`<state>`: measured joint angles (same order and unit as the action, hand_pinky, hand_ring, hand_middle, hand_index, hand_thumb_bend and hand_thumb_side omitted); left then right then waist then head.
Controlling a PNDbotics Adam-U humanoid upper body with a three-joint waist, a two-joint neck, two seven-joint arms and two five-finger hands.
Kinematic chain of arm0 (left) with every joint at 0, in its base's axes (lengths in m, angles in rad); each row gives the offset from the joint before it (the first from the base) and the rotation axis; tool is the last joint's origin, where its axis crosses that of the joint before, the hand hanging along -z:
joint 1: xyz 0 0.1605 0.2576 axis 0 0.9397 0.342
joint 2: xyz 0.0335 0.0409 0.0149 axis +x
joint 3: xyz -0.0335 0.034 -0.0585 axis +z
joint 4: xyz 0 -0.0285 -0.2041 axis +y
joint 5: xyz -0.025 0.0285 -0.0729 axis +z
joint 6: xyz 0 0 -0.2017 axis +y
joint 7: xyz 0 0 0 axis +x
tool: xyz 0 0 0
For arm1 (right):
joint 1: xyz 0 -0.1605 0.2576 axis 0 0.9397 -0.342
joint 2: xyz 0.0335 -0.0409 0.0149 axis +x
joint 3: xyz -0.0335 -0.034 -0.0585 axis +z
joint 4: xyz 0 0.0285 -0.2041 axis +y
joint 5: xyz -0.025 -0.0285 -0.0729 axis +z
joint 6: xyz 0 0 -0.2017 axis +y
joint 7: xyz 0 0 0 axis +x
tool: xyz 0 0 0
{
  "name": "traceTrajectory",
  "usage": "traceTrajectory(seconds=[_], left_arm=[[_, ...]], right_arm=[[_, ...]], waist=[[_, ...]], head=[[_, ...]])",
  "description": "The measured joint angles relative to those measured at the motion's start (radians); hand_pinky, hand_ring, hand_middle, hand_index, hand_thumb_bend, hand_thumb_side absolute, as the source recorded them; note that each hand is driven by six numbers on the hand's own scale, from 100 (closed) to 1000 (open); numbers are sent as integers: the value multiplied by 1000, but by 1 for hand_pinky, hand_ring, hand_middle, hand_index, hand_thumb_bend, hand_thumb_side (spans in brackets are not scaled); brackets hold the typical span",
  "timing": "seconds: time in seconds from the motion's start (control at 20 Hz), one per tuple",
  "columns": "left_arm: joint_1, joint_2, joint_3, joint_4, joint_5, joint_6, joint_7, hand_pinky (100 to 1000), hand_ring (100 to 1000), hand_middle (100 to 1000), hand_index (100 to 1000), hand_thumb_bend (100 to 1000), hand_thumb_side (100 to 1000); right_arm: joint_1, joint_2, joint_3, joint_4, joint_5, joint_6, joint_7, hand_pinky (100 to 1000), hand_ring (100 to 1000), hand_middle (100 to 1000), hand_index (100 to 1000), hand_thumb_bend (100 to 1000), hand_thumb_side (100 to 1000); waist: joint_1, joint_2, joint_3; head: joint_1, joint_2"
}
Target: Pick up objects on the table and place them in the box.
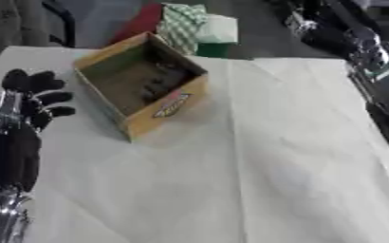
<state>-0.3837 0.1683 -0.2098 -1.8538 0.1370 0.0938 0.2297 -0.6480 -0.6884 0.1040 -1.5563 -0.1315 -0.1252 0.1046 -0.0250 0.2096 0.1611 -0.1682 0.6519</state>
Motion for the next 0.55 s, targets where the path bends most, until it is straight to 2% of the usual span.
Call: traceTrajectory(seconds=[0.3,0.55], left_arm=[[19,1,12,7,0,0,21,637,673,655,764,225,867],[34,8,17,12,0,0,32,636,673,655,764,220,871]], right_arm=[[136,-5,-36,-141,-64,26,-28,665,735,697,826,100,618],[222,33,-69,-177,-105,49,-36,671,748,697,823,100,637]], waist=[[15,-1,-27],[27,-7,-46]], head=[[8,23],[12,42]])
